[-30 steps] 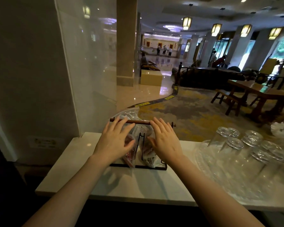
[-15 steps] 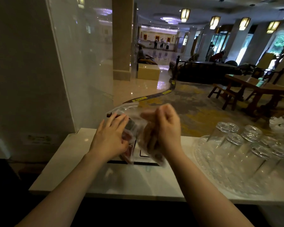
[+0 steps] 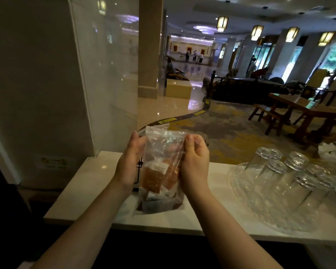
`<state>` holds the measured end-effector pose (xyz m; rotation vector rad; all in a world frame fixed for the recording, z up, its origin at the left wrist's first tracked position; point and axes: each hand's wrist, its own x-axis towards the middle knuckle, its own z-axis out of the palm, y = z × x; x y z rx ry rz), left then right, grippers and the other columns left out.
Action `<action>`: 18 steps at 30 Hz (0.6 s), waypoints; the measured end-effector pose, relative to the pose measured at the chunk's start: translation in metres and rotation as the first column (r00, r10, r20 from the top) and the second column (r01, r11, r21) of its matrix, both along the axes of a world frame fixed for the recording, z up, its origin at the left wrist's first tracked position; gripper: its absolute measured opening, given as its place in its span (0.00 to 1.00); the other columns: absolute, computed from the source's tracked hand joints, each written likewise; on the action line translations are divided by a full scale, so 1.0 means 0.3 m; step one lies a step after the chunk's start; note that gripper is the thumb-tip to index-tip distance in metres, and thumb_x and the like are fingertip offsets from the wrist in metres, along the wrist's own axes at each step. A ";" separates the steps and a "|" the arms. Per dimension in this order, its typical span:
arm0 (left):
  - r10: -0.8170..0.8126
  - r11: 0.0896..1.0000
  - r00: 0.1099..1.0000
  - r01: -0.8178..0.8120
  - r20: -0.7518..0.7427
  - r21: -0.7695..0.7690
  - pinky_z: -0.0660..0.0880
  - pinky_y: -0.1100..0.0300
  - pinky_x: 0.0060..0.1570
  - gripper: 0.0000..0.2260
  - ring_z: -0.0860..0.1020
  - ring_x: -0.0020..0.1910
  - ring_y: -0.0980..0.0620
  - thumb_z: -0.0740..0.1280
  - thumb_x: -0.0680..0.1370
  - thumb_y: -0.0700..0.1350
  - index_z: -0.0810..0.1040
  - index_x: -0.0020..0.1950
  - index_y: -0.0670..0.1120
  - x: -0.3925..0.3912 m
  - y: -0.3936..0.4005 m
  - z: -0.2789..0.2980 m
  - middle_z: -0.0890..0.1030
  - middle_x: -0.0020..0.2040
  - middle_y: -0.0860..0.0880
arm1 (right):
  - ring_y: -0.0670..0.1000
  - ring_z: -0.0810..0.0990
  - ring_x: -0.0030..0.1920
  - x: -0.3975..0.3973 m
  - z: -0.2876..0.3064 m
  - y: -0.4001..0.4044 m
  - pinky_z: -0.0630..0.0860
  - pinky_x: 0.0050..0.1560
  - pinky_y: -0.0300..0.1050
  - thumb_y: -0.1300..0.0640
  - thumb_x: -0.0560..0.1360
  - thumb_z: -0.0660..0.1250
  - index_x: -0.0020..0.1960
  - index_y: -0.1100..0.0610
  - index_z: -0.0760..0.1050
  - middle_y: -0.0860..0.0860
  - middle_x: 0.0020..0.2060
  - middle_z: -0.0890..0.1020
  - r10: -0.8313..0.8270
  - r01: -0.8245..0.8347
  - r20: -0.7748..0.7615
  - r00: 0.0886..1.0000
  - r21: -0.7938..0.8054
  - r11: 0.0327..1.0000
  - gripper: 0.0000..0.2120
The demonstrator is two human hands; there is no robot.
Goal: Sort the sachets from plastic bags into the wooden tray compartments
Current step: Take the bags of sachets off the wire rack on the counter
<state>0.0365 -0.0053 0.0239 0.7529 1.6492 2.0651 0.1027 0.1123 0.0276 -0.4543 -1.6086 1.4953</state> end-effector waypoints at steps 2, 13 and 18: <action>-0.060 0.998 0.998 0.061 -0.030 0.025 0.79 0.60 0.48 0.23 0.82 0.51 0.56 0.60 0.69 0.67 0.77 0.56 0.54 0.071 -0.012 0.000 0.84 0.50 0.55 | 0.55 0.80 0.43 -0.013 -0.032 -0.026 0.78 0.49 0.61 0.53 0.81 0.56 0.44 0.53 0.75 0.54 0.41 0.81 -0.046 0.046 0.020 0.999 0.016 0.999 0.12; 0.228 0.774 0.768 -0.516 -0.599 -0.367 0.77 0.48 0.37 0.09 0.79 0.35 0.47 0.57 0.81 0.47 0.76 0.50 0.49 -0.129 -0.119 -0.127 0.78 0.34 0.46 | 0.48 0.80 0.42 -0.067 -0.176 -0.030 0.79 0.43 0.53 0.51 0.80 0.59 0.48 0.54 0.75 0.49 0.42 0.81 -0.090 0.012 0.194 0.977 0.373 0.928 0.09; -0.122 0.596 0.632 -0.569 -0.765 -0.566 0.79 0.49 0.36 0.22 0.77 0.31 0.51 0.54 0.80 0.55 0.51 0.73 0.65 -0.228 -0.083 -0.169 0.79 0.33 0.50 | 0.49 0.78 0.54 -0.137 -0.228 -0.006 0.75 0.46 0.42 0.45 0.77 0.62 0.66 0.51 0.66 0.49 0.61 0.75 -0.209 -0.271 0.547 0.811 0.666 0.695 0.20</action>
